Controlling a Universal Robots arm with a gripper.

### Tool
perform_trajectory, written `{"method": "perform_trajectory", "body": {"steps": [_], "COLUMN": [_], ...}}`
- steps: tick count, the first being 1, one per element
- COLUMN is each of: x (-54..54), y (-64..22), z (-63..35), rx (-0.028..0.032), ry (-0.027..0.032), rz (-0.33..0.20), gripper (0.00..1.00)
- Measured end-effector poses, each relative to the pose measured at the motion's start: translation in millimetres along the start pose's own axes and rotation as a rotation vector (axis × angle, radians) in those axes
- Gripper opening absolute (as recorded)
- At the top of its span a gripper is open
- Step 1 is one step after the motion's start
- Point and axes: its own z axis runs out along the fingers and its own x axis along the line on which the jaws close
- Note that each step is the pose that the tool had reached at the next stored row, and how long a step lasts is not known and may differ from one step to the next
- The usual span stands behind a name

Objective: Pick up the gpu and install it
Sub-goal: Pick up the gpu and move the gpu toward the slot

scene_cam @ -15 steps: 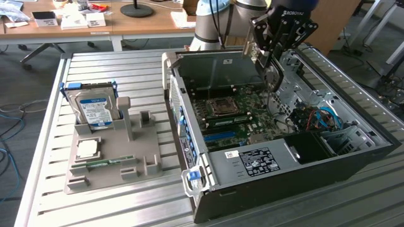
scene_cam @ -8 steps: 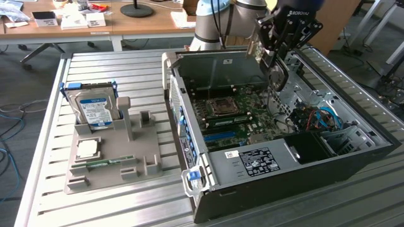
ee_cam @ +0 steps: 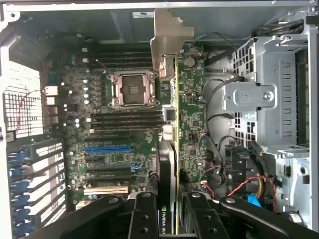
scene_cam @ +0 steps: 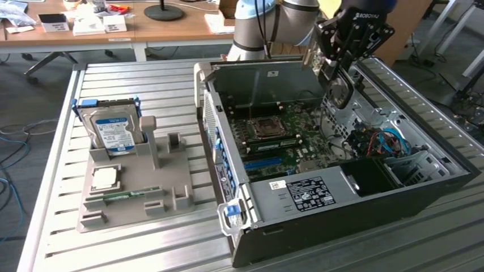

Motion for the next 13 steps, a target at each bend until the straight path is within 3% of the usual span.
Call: {"method": "perform_trajectory", "body": {"steps": [13], "x": [-29.8], "y": [2.4], "z": [0.8], "rx": [0.0001], "ry": [0.0000], "rz": [0.000], "gripper": [0.27]}}
